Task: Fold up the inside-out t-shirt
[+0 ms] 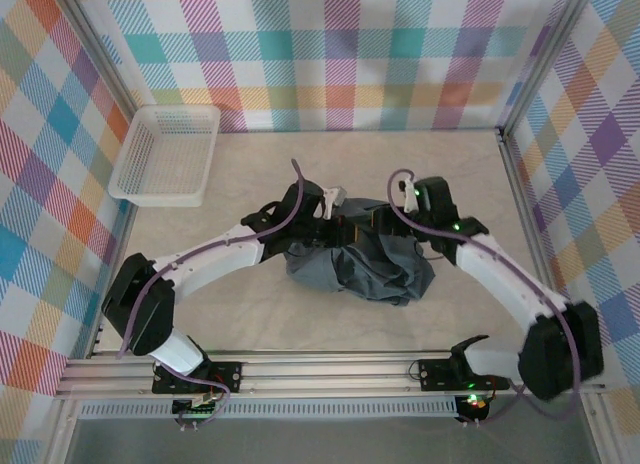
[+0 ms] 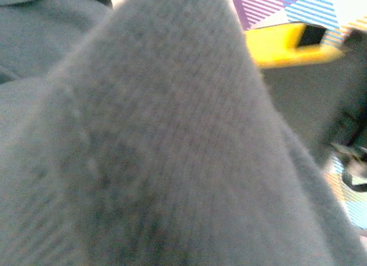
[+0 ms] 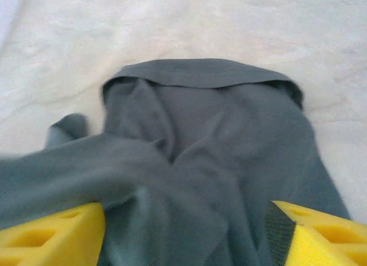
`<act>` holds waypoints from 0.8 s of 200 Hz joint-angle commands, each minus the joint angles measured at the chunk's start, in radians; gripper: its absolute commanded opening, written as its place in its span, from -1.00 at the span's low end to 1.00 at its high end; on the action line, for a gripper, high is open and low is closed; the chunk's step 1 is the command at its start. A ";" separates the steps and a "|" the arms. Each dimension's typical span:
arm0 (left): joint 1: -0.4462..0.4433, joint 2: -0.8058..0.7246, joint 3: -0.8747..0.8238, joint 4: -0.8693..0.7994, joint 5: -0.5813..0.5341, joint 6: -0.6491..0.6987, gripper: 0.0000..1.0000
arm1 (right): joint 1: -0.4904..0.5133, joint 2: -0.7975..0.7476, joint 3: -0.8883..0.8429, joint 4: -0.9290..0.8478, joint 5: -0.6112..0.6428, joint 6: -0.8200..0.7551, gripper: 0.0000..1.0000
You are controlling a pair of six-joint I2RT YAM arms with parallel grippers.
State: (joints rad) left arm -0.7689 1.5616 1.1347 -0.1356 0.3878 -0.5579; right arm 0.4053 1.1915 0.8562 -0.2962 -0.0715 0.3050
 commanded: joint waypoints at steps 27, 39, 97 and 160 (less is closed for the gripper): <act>0.000 -0.041 -0.004 -0.048 0.011 -0.001 -1.00 | 0.018 -0.010 -0.158 0.143 -0.049 -0.025 0.66; 0.000 -0.049 0.007 -0.067 -0.003 0.004 -1.00 | 0.019 0.033 -0.170 0.178 -0.015 -0.030 0.69; 0.064 -0.042 0.005 -0.175 -0.187 0.091 -1.00 | 0.018 0.082 -0.068 0.254 -0.305 0.070 -1.00; 0.201 0.086 -0.054 0.043 -0.233 0.155 -0.51 | -0.004 -0.067 -0.128 0.557 -0.789 0.481 -1.00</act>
State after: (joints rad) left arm -0.5663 1.6905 1.1030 -0.1902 0.1814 -0.4381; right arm 0.4156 1.1374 0.7311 0.1631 -0.6853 0.6312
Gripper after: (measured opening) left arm 0.192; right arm 0.059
